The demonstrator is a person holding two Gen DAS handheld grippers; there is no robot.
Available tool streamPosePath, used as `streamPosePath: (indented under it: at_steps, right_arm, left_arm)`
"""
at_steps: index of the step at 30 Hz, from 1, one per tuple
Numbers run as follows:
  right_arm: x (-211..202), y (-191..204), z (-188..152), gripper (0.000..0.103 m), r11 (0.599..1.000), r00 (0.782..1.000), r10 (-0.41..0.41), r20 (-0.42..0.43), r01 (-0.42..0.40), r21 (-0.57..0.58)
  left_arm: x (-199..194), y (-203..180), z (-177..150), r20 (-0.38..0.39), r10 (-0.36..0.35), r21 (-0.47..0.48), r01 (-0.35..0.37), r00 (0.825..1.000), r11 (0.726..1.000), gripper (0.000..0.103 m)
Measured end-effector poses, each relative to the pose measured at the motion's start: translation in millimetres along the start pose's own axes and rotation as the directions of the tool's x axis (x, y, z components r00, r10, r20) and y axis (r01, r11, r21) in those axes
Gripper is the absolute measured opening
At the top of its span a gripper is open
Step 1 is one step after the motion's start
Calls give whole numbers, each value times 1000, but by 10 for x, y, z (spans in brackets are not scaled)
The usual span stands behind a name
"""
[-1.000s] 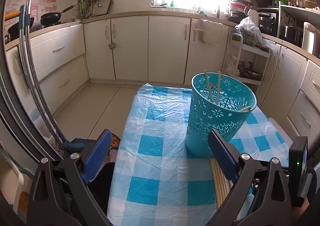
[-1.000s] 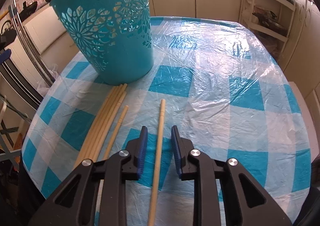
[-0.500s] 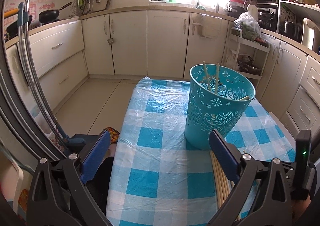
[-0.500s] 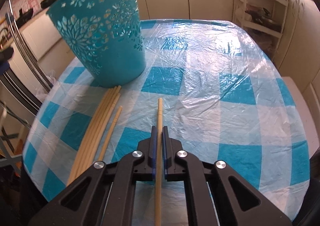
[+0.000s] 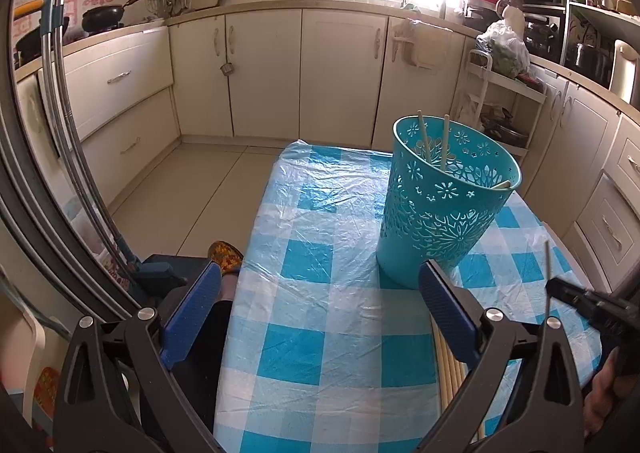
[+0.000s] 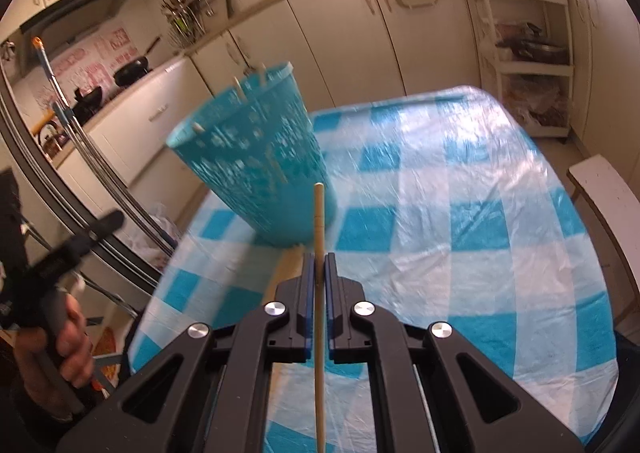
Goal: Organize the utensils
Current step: 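Carry the stick over the teal basket and open the right tool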
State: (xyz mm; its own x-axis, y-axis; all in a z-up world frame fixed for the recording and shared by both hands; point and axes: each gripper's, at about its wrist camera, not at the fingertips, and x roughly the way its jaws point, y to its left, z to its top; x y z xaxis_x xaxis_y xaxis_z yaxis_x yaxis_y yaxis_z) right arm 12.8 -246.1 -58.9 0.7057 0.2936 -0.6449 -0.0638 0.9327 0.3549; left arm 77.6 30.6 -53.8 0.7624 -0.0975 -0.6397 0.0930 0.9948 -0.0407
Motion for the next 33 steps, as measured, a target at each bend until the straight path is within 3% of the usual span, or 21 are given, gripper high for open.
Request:
streamPosePath:
  at_steps: [7, 11, 17, 19, 22, 29, 33]
  right_arm:
    - [-272, 190, 332, 6, 997, 993, 68, 94, -66, -25]
    - [-458, 319, 668, 6, 992, 975, 129, 179, -124, -34]
    - [-642, 672, 1348, 6, 985, 902, 172, 396, -155, -74]
    - [-572, 786, 1506, 6, 990, 873, 142, 467, -120, -78]
    - [-289, 870, 1611, 6, 998, 855, 58, 516, -37, -51]
    - [492, 787, 1398, 6, 991, 880, -90, 467, 124, -43]
    - [568, 666, 1264, 6, 991, 905, -106, 411, 131, -33]
  left_arm:
    - [3, 47, 0, -7, 2, -14, -2, 1000, 1000, 95]
    - [0, 72, 1, -9, 4, -23, -4, 1000, 1000, 95]
    - [-12, 64, -6, -11, -1, -32, 1, 1000, 999, 95]
    - [-16, 63, -12, -13, -2, -33, 2, 1000, 999, 95]
    - [-14, 81, -27, -19, -3, -37, 2, 1000, 999, 95]
    - [36, 162, -91, -44, -2, -54, 0, 999, 999, 95]
    - [76, 199, -107, -58, -5, -69, 1, 998, 998, 95]
